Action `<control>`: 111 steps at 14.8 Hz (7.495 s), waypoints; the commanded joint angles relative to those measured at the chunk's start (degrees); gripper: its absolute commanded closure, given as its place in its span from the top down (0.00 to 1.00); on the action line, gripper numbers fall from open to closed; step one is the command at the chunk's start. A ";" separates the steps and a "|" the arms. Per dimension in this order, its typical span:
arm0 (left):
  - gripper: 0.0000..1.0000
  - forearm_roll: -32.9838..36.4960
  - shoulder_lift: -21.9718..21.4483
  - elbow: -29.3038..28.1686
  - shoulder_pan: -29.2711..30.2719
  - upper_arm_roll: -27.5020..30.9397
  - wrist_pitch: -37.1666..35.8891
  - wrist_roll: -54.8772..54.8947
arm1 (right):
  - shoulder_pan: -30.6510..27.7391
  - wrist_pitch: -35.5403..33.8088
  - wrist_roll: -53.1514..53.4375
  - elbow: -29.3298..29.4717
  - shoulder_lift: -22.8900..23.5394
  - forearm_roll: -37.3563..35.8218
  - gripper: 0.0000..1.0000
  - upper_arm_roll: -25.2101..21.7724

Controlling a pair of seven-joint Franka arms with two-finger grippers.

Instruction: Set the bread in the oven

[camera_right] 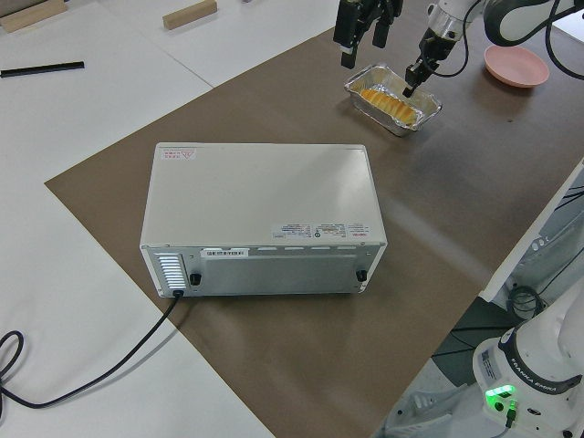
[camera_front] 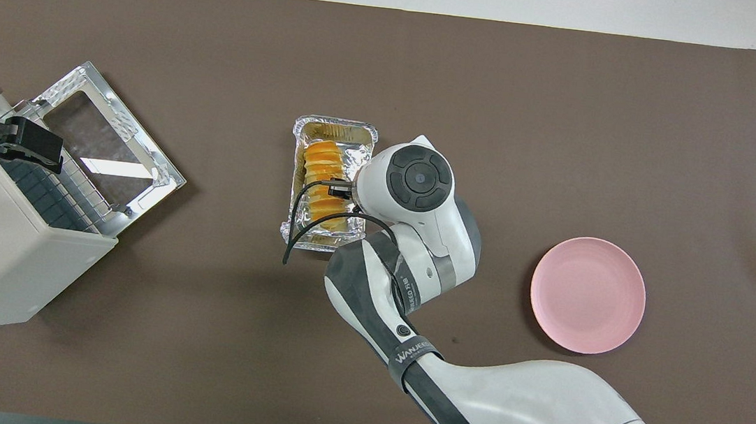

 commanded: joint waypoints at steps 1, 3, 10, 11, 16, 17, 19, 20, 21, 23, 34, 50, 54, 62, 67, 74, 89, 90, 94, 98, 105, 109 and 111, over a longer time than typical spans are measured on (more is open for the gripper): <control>1.00 -0.85 -1.79 -2.04 0.81 -0.33 1.26 0.15 | -0.25 -1.55 -0.73 -1.28 -2.09 0.95 1.00 0.19; 1.00 -0.85 -1.79 -2.13 0.81 -0.33 1.26 0.24 | -0.78 -5.06 -0.47 0.12 -3.41 1.04 1.00 0.19; 1.00 -0.94 -1.71 -1.96 -0.59 -1.12 1.97 0.50 | -9.11 -17.54 -3.00 0.39 -13.68 0.96 1.00 -0.16; 1.00 -0.85 -1.71 -1.87 -2.17 -1.82 2.14 0.50 | -11.04 -18.87 -5.63 0.39 -14.91 0.95 1.00 -0.25; 1.00 -0.94 -2.94 -5.11 -9.20 -2.09 9.12 -3.34 | -24.66 -25.81 -27.41 0.31 -19.14 0.78 1.00 -0.51; 1.00 -0.94 -1.81 -4.86 -9.65 -2.26 12.65 -4.24 | -26.34 -27.91 -30.06 0.31 -20.19 0.52 1.00 -0.51; 1.00 -1.90 8.43 3.26 -14.03 -2.70 12.61 -4.86 | -28.72 -31.70 -31.14 0.22 -22.56 -0.36 1.00 -0.60; 1.00 -3.13 14.14 9.67 -15.44 -2.53 11.99 -6.34 | -30.04 -32.67 -31.75 0.22 -23.53 -1.50 1.00 -0.69; 1.00 -3.83 20.99 17.04 -17.19 -2.53 11.90 -11.23 | -31.44 -33.64 -33.76 0.22 -24.50 -3.33 1.00 -0.60; 1.00 -3.67 28.15 22.12 -20.45 -2.44 15.91 -16.01 | -33.90 -35.65 -38.85 0.31 -26.60 -4.06 1.00 -0.60; 0.91 0.73 31.35 5.88 -31.63 -2.35 31.22 -29.82 | -37.08 -52.63 -43.98 -0.22 -32.86 -8.80 1.00 -0.77; 0.04 0.29 27.30 -4.07 -31.80 -2.44 33.70 -33.60 | -36.90 -47.35 -44.94 1.01 -32.07 -8.80 1.00 -3.67; 0.00 0.03 27.30 -2.75 -31.10 -2.27 29.41 -38.15 | -36.82 -47.53 -44.59 0.57 -32.33 -8.80 1.00 -3.67; 0.00 -4.28 20.62 4.90 -21.43 1.76 18.84 -43.17 | -36.64 -48.41 -44.68 0.31 -32.59 -8.89 1.00 -3.59; 0.00 -3.05 21.23 4.64 -21.26 16.08 18.93 -43.63 | -36.73 -48.41 -44.68 0.31 -32.59 -8.89 1.00 -3.59; 0.00 3.19 20.27 2.18 -16.78 18.39 11.90 -43.18 | -36.64 -48.41 -44.68 0.31 -32.59 -8.89 1.00 -3.59; 0.00 10.22 13.06 -14.07 -14.93 18.39 16.46 -39.23 | -36.64 -48.41 -44.68 0.31 -32.59 -8.89 1.00 -3.59; 0.00 10.22 13.06 -14.17 -14.75 18.39 16.64 -39.14 | -36.73 -48.41 -44.68 0.31 -32.59 -8.89 1.00 -3.59; 1.00 10.22 13.15 -13.82 -13.43 18.39 16.64 -36.77 | -36.64 -48.41 -44.68 0.31 -32.59 -8.89 1.00 -3.59; 1.00 10.31 14.37 -10.32 -13.35 18.30 19.54 -31.08 | -36.64 -48.50 -44.68 0.31 -32.59 -8.89 1.00 -3.59; 1.00 9.70 15.08 -2.51 -12.91 18.13 26.42 -12.64 | -36.64 -48.50 -44.68 0.31 -32.59 -8.89 1.00 -3.59; 1.00 -0.06 11.58 5.33 -13.25 18.04 11.85 -4.53 | -36.73 -48.50 -44.68 0.31 -32.59 -8.89 1.00 -3.59; 1.00 -0.24 7.54 5.43 -13.78 17.42 5.07 1.95 | -36.64 -48.50 -44.68 0.39 -32.59 -8.89 1.00 -3.59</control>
